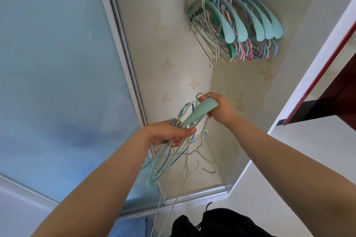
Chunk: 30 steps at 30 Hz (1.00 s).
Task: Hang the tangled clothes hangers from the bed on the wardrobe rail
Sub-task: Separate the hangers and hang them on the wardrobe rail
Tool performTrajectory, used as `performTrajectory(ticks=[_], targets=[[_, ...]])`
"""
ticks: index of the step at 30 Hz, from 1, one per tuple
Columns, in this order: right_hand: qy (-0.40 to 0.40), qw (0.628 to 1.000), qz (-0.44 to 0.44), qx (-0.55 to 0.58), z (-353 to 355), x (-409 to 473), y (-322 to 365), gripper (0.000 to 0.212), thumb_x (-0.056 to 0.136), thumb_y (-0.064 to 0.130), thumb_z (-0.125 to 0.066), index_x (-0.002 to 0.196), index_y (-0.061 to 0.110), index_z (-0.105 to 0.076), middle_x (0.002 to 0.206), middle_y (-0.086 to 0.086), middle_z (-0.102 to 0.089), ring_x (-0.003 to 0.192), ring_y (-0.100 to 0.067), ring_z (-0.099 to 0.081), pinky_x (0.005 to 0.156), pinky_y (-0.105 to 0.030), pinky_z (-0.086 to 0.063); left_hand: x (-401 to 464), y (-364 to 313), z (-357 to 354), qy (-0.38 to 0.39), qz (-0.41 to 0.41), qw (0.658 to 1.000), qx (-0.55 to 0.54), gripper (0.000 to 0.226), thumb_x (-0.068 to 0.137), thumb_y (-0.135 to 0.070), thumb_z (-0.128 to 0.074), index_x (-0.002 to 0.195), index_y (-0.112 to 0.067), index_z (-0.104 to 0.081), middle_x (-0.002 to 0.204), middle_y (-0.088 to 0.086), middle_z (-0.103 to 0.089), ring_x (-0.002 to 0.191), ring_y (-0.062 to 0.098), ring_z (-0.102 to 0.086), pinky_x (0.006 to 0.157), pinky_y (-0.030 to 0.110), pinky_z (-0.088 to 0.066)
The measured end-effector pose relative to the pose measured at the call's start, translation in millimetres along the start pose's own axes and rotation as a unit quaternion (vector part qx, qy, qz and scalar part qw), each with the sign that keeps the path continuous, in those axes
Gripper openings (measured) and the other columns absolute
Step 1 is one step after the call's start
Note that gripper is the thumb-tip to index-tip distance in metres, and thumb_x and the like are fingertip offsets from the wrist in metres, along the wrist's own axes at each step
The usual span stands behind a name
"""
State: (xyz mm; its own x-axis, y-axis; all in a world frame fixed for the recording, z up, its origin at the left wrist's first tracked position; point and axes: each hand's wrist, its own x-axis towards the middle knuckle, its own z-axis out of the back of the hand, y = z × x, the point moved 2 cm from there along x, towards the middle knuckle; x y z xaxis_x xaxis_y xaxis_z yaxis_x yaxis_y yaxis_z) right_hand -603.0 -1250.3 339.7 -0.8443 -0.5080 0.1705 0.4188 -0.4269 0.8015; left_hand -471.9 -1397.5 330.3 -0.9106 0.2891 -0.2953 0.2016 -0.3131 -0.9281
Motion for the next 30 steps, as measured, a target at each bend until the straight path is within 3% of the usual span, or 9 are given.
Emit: performTrajectory(ticks=[4,8,11,13,17,21,24,27,30], targets=[[0.005,0.999,0.01,-0.047,-3.1,1.0,5.9,0.024,0.096,0.021,-0.053,0.074,0.029,-0.057,0.05,0.004,-0.053,0.047,-0.012,-0.05,0.054,-0.024,-0.043,-2.6,3.3,4.7,-0.022,0.012,1.0,-0.006,0.059,0.096,-0.034,-0.052,0.04,-0.023,-0.041,0.038,-0.005,-0.032,0.04,0.015,-0.032,0.054,0.028,-0.034],[0.0,0.993,-0.005,-0.119,4.2,2.7,-2.3,0.023,0.091,0.01,-0.044,0.09,0.021,-0.064,0.058,0.013,-0.058,0.051,-0.021,-0.057,0.066,-0.032,-0.05,-6.8,9.1,9.8,-0.031,0.008,0.999,-0.007,0.057,0.095,-0.035,-0.053,0.041,-0.023,-0.04,0.038,-0.005,-0.031,0.039,0.014,-0.031,0.052,0.026,-0.034],[0.003,0.987,-0.033,-0.159,10.8,2.0,-15.6,0.024,0.099,0.031,-0.04,0.085,0.026,-0.059,0.074,0.012,-0.069,0.049,-0.014,-0.062,0.073,-0.032,-0.053,-11.6,11.9,14.3,-0.036,0.002,0.999,-0.014,0.053,0.09,-0.043,-0.055,0.043,-0.025,-0.038,0.039,-0.004,-0.03,0.04,0.015,-0.031,0.053,0.026,-0.035],[0.021,0.986,-0.086,-0.139,11.7,0.5,-36.0,0.018,0.099,0.026,-0.039,0.105,0.031,-0.056,0.075,0.008,-0.069,0.047,-0.007,-0.063,0.068,-0.028,-0.053,-14.4,13.0,18.4,-0.052,0.001,0.998,-0.02,0.053,0.087,-0.048,-0.055,0.044,-0.022,-0.036,0.039,-0.003,-0.029,0.041,0.015,-0.031,0.055,0.025,-0.036],[0.039,0.972,-0.162,-0.163,10.9,-5.2,-76.0,0.031,0.087,0.004,-0.045,0.102,0.031,-0.052,0.09,-0.014,-0.068,0.082,-0.031,-0.068,0.078,-0.041,-0.056,-12.5,17.8,28.2,-0.158,-0.002,0.984,-0.081,0.052,0.081,-0.055,-0.062,0.054,-0.02,-0.035,0.044,0.0,-0.027,0.042,0.016,-0.031,0.051,0.024,-0.035],[0.176,0.892,-0.192,-0.37,-3.3,-10.4,-83.4,0.025,0.092,0.011,-0.046,0.108,0.015,-0.064,0.117,-0.012,-0.063,0.105,-0.029,-0.062,0.093,-0.034,-0.05,-1.7,19.8,32.4,-0.259,0.009,0.953,-0.156,0.047,0.086,-0.048,-0.064,0.059,-0.02,-0.038,0.046,-0.002,-0.029,0.044,0.014,-0.029,0.05,0.023,-0.035],[0.288,0.841,-0.197,-0.413,-17.2,-20.4,-69.0,0.03,0.095,0.033,-0.054,0.09,0.003,-0.057,0.101,-0.014,-0.067,0.063,-0.022,-0.064,0.071,-0.03,-0.052,5.6,19.4,36.5,-0.289,0.001,0.943,-0.165,0.048,0.086,-0.049,-0.064,0.06,-0.019,-0.037,0.045,-0.003,-0.031,0.043,0.013,-0.031,0.051,0.025,-0.036],[0.354,0.788,-0.214,-0.456,-21.3,-29.8,-64.8,0.038,0.088,0.04,-0.065,0.085,0.004,-0.053,0.088,-0.009,-0.064,0.081,-0.022,-0.07,0.052,-0.023,-0.043,8.6,16.7,41.5,-0.308,-0.013,0.936,-0.167,0.043,0.085,-0.05,-0.064,0.068,-0.017,-0.041,0.045,-0.003,-0.033,0.04,0.012,-0.034,0.051,0.027,-0.035],[0.398,0.764,-0.249,-0.442,-15.8,-36.7,-79.8,0.046,0.086,0.037,-0.069,0.106,-0.004,-0.06,0.105,-0.013,-0.068,0.091,-0.021,-0.067,0.074,-0.025,-0.053,9.2,10.0,46.7,-0.317,-0.015,0.933,-0.172,0.04,0.086,-0.048,-0.064,0.071,-0.018,-0.043,0.045,-0.004,-0.033,0.04,0.011,-0.033,0.052,0.026,-0.034]])
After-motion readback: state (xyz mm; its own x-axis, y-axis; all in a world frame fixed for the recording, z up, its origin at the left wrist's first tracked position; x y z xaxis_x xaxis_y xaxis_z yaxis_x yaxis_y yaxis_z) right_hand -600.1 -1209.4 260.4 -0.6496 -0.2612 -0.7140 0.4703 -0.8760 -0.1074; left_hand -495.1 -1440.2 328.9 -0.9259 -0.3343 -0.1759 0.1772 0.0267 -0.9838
